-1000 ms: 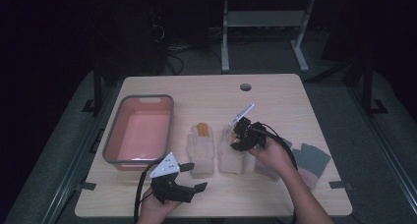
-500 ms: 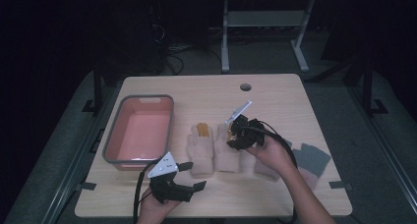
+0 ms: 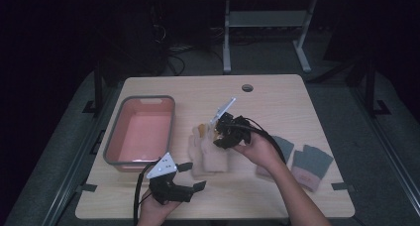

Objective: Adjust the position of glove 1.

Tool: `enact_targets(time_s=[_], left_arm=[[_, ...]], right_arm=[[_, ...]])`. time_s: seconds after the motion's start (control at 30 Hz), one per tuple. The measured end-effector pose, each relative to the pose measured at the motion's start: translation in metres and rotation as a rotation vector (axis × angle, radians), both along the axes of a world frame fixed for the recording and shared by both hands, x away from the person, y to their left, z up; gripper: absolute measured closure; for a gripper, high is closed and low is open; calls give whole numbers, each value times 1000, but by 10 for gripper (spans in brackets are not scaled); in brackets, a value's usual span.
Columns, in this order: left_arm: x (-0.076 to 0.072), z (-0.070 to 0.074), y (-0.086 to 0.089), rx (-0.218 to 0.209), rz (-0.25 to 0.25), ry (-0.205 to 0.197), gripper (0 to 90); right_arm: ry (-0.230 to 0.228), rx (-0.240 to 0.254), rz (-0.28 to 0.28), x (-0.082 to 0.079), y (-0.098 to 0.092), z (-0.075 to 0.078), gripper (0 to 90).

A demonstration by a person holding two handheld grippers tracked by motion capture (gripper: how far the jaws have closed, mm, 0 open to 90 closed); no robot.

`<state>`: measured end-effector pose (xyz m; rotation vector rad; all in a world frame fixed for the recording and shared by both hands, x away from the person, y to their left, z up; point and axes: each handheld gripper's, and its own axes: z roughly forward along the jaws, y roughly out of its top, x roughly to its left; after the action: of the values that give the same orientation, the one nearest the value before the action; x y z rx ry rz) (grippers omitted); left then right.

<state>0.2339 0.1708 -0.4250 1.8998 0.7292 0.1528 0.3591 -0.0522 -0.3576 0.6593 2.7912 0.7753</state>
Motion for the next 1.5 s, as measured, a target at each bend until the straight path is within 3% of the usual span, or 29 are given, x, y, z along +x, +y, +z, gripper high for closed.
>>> enact_targets(time_s=[0.7,1.1,1.43,1.5], left_arm=[[2,0,4,-13,19,11,203],[4,-1,6,-2,40,16,204],[7,-3,5,-8,52,41,204],[6,-3,5,8,48,46,203]], right_arm=[[22,2,40,12,24,-2,615],[45,-18,68,20,40,-15,614],[97,-38,40,32,43,-38,602],[108,-33,31,33,42,-44,596]])
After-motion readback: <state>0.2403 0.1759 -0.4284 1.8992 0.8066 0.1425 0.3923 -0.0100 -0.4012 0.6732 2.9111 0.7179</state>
